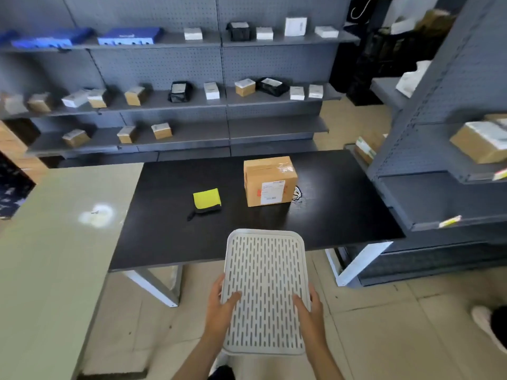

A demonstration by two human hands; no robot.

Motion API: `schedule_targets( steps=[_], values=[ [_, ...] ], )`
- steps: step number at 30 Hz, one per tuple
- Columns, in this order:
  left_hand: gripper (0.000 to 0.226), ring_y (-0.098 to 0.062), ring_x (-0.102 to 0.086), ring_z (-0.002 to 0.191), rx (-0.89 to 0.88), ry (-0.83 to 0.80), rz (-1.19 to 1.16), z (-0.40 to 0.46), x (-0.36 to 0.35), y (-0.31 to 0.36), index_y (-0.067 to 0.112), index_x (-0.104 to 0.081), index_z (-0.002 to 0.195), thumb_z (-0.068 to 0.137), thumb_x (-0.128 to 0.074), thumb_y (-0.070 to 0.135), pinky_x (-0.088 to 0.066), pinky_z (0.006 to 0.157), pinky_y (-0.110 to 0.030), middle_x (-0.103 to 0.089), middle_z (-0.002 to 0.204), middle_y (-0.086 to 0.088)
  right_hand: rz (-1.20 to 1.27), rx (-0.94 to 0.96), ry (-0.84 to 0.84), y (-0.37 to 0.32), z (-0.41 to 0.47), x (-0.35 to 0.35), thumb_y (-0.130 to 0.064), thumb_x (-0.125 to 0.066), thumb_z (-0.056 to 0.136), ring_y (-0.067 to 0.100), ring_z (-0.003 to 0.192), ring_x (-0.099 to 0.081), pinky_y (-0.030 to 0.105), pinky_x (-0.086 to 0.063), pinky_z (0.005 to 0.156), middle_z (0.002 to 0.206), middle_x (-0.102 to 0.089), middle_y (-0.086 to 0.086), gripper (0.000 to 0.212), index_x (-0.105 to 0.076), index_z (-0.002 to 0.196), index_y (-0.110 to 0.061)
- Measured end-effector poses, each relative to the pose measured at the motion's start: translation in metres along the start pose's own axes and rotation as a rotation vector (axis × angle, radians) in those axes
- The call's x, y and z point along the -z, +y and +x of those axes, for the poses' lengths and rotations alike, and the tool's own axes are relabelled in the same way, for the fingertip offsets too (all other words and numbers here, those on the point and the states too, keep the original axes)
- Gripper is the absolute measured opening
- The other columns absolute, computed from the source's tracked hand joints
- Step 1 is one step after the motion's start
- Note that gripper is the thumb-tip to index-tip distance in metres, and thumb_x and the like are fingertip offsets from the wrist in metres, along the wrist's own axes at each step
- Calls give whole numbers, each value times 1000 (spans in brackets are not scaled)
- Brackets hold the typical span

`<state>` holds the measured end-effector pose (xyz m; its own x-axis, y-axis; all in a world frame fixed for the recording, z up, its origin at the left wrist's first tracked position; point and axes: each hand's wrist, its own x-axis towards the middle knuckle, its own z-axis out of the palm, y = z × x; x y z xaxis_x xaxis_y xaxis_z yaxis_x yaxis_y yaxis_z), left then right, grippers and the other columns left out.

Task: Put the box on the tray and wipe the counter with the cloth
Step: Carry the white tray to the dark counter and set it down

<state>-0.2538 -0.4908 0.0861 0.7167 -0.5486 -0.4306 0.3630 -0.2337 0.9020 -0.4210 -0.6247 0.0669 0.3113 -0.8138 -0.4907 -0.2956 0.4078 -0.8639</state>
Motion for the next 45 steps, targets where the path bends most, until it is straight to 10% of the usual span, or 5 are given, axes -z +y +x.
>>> schedule_targets(
  steps=[10, 16, 26, 31, 45],
  values=[
    [58, -18, -72, 106, 71, -108, 68, 71, -119, 1, 34, -53, 134, 86, -73, 8, -58, 94, -53, -67, 126, 4, -27, -22, 144, -15, 86, 81, -57, -71, 79, 20, 123, -60, 53, -53, 104, 140, -56, -1, 65, -50, 140, -47],
    [62, -20, -69, 112, 85, -146, 45, 141, -184, 18, 38, -52, 134, 85, -74, 7, -55, 97, -55, -67, 126, 5, -27, -51, 200, -65, 155, 105, -29, -65, 99, 19, 120, -51, 45, -47, 109, 133, -46, -1, 49, -43, 141, -41],
    [70, -15, -66, 114, 130, -168, 103, 229, -260, 51, 40, -48, 138, 81, -77, 13, -54, 99, -53, -65, 126, 8, -93, -70, 209, -76, 282, 134, -67, -66, 75, 20, 127, -59, 54, -54, 104, 144, -53, -4, 69, -46, 140, -55],
    [68, -15, -64, 115, 158, -141, 147, 261, -297, 57, 39, -48, 137, 80, -76, 14, -51, 103, -54, -65, 125, 11, -106, -100, 219, -128, 307, 142, -38, -65, 97, 21, 128, -53, 55, -48, 110, 141, -46, -3, 54, -45, 147, -38],
    [58, -14, -70, 107, 219, -34, 126, 377, -444, 84, 40, -50, 131, 84, -75, 17, -57, 92, -45, -67, 124, 9, -131, -146, 130, -190, 493, 216, -30, -65, 99, 25, 127, -54, 44, -50, 103, 145, -44, 2, 59, -43, 154, -28]
  ],
)
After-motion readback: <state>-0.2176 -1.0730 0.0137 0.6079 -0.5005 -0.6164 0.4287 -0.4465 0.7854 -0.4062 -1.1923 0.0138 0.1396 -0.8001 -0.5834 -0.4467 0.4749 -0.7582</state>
